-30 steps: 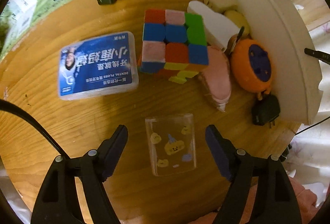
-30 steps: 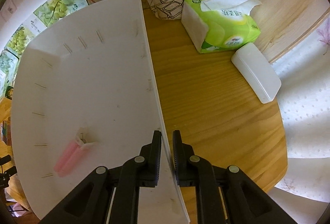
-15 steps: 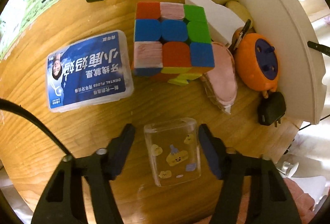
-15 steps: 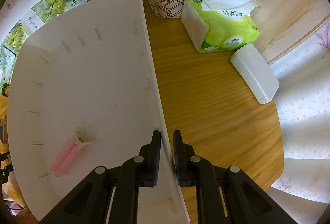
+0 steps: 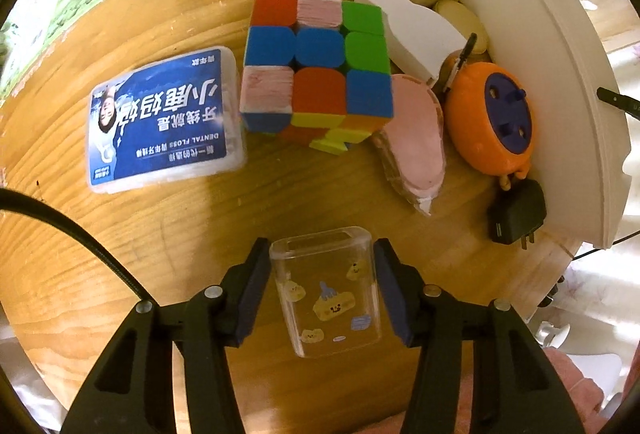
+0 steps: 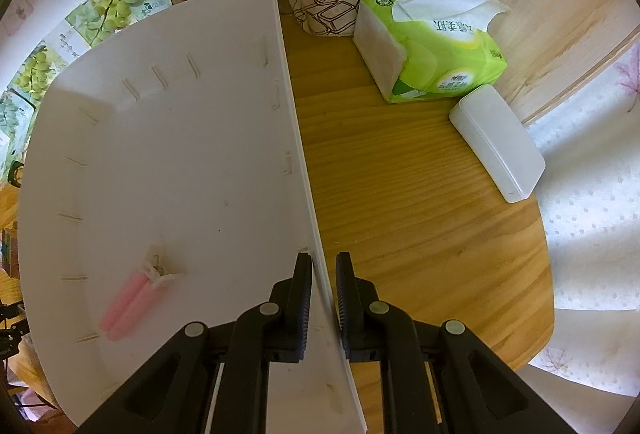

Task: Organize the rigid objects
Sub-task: 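Lift the clear box with the left tool, carry it into the bin, release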

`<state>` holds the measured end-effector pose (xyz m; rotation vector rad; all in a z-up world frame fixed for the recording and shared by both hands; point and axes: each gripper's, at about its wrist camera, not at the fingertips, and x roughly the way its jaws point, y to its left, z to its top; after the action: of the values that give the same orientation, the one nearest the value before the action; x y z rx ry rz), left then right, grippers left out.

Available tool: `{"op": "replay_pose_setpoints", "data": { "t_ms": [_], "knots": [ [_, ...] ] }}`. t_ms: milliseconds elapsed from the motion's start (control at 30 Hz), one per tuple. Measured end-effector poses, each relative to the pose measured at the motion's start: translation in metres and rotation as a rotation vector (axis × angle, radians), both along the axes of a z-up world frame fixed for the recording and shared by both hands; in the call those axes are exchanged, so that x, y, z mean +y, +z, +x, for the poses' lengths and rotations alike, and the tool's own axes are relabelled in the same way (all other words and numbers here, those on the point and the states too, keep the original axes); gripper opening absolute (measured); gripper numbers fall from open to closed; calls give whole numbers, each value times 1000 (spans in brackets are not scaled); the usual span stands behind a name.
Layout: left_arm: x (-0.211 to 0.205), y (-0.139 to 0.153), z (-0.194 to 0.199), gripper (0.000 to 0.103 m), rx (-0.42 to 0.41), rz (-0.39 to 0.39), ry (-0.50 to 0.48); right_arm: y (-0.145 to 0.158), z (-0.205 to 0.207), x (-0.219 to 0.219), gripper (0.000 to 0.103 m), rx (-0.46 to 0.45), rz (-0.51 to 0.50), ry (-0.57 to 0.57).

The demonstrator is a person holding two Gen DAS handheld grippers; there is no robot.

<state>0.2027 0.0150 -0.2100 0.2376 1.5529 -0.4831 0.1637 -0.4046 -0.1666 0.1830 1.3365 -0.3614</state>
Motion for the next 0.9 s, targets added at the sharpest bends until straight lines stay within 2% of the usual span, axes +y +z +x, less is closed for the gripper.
{"op": "replay_pose_setpoints", "data": {
  "t_ms": [300, 667, 900],
  "knots": [
    [-7, 17, -22, 55, -32, 8, 34, 0, -1, -2, 12, -9, 14, 30],
    [-32, 65, -55, 55, -106, -7, 93, 0, -3, -10, 12, -27, 51, 28],
    [-57, 92, -55, 55, -175, -35, 93, 1, -4, -10, 12, -26, 73, 110]
  ]
}}
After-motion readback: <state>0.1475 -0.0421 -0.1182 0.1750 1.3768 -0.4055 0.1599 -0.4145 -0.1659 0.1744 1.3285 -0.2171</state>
